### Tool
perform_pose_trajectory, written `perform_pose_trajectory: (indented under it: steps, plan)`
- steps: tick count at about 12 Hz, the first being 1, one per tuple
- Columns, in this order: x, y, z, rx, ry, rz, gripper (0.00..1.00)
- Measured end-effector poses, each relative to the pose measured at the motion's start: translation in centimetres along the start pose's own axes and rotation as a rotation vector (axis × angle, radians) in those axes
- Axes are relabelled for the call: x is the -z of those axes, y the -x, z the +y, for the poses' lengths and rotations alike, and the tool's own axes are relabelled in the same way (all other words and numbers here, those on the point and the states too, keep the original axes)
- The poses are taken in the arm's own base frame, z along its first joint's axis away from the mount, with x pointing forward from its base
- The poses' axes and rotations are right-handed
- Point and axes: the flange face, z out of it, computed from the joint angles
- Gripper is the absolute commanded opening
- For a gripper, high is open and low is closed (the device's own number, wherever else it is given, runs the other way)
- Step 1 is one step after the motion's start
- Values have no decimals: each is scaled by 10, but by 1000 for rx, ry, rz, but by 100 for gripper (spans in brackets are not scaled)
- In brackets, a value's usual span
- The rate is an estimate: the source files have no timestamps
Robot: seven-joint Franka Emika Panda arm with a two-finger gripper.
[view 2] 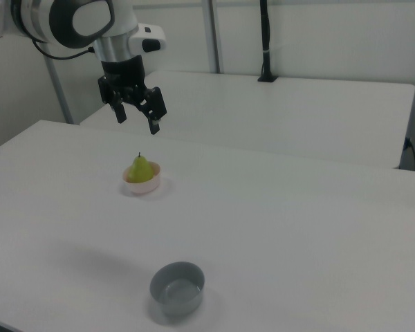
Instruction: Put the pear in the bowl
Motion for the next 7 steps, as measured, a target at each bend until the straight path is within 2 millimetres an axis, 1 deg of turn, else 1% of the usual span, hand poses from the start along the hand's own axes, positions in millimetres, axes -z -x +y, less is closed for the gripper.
perform_pose_trajectory:
  steps: [5,7]
  plan:
    - [-7,-2,-17,30,-2,-12,100]
    - [-10,-3,-17,31,-2,-16,100]
